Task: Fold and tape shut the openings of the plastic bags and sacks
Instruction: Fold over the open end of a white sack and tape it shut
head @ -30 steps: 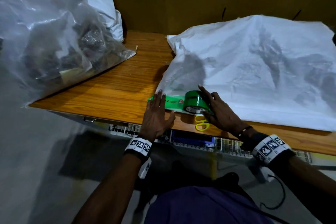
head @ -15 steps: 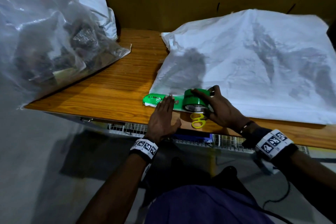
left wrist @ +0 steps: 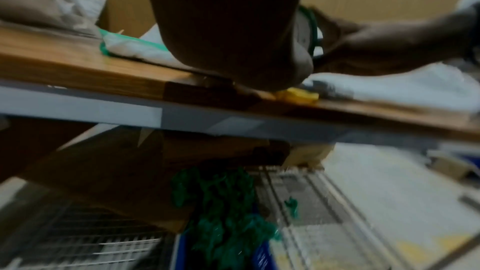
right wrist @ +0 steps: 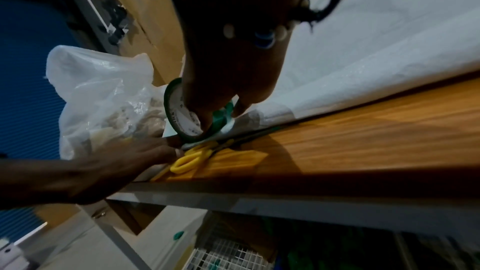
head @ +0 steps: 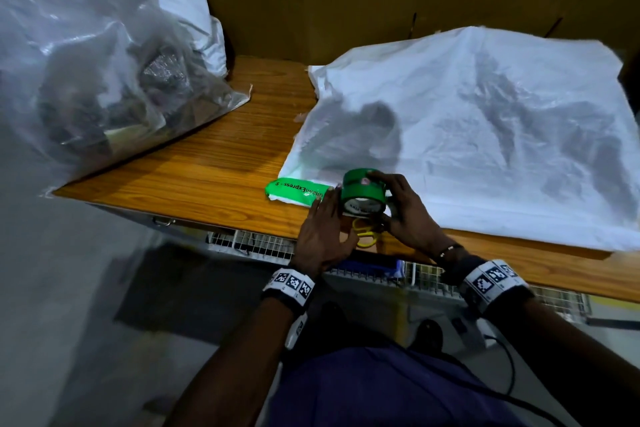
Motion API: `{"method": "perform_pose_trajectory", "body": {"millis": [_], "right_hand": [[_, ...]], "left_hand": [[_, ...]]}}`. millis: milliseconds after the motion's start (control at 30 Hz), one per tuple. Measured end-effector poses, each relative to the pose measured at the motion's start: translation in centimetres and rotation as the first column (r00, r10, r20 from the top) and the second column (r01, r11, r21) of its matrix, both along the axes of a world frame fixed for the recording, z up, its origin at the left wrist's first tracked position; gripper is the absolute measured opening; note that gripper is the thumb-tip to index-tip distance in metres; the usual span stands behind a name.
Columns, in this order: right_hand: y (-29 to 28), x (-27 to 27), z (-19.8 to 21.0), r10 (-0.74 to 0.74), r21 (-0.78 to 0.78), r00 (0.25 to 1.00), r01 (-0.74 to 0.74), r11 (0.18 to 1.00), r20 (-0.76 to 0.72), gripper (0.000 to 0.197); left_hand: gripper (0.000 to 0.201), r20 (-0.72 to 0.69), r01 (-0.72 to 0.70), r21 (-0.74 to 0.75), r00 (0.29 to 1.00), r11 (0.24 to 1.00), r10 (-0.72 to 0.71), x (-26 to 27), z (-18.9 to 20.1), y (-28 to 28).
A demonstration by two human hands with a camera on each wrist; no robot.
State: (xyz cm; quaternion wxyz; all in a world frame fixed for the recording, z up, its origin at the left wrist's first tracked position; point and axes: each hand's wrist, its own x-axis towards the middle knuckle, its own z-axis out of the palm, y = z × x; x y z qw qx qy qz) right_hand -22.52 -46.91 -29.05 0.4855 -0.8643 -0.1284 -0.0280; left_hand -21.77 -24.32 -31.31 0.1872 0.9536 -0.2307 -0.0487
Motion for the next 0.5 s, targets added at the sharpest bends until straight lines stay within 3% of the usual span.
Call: {"method": "perform_pose_trajectory", "body": {"millis": [167,367,433,500], "right_hand": [[-2.1,-0.2,1.6,0.095,-0.15,0.995,-0.091,0.984,0.02,0.082],[-7.4,-1.3,4.5,0.173,-0.511,0.985,-0.156,0.845,-0.014,0.098],[-7.4,-1.8,3.9,0.167,-0.47,0.986,-0.14,0.872,0.017,0.094],[-7.4,-2.0,2.3,0.111,-0.277,0.994,-0.105,0.955,0.005,0.089]], "left_hand": [[0.085,0.046,0.041,0.079,0.998,0.996,-0.045,0.4,-0.7,0.7],[0.086,0.041,0.09,0.091,0.995,0.992,-0.094,0.2,-0.4,0.6],[0.084,0.047,0.065,0.089,0.996,0.994,-0.07,0.1,0.0,0.1],[0.082,0.052,0.055,0.054,0.997,0.997,-0.058,-0.1,0.3,-1.1]]}}
